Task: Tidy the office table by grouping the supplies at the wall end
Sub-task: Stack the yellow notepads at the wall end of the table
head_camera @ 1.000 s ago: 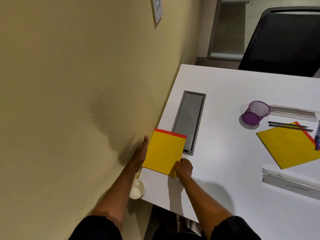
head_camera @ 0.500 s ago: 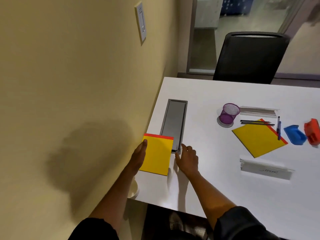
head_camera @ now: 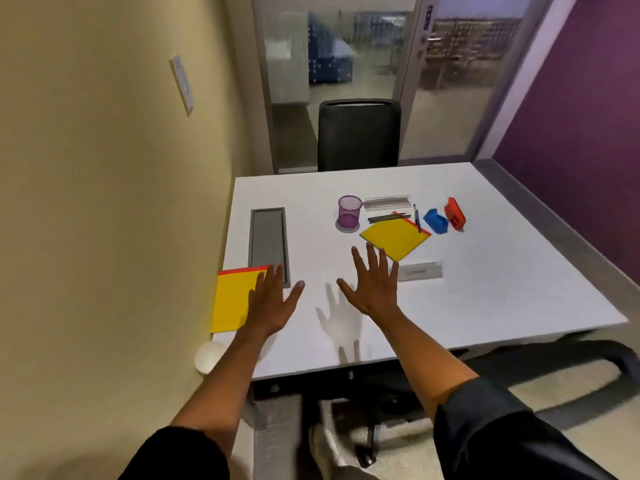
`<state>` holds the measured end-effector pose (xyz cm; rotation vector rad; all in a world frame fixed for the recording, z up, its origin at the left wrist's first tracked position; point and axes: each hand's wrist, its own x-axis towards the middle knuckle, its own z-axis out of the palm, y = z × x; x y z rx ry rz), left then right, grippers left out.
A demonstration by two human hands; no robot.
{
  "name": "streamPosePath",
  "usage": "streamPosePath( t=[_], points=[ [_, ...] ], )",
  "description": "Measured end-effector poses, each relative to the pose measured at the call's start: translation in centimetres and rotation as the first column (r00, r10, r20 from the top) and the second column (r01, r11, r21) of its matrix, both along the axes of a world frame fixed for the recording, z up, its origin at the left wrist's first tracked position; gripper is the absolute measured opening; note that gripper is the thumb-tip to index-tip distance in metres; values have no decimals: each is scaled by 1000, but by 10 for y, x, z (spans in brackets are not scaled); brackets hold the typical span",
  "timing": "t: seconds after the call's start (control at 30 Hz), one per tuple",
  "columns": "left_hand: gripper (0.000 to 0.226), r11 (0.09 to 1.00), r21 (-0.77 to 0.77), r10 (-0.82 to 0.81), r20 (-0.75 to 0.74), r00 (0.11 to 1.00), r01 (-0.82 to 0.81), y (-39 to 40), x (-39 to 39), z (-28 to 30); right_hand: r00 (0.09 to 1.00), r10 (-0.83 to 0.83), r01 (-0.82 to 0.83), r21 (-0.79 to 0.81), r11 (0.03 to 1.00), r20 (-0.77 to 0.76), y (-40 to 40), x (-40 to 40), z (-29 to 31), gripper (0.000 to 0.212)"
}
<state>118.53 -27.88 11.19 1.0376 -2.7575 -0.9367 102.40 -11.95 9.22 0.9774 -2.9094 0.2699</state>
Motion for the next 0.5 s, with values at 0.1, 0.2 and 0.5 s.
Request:
streamPosePath(
  t=[0.1,0.2,0.5],
  points=[
    [77,998,6,-65,-11,998,65,35,-11,14,997,-75,75,-3,997,-6,47,-5,15,82],
    [76,989,18,-147,-40,988,148,71,-32,25,989,-150,150,3,989,-16,92,-15,31,84],
    [76,931,16,-364,-28,931,365,196,-130,38,922,-386,386,12,922,-8,233,-71,59,89]
  ],
)
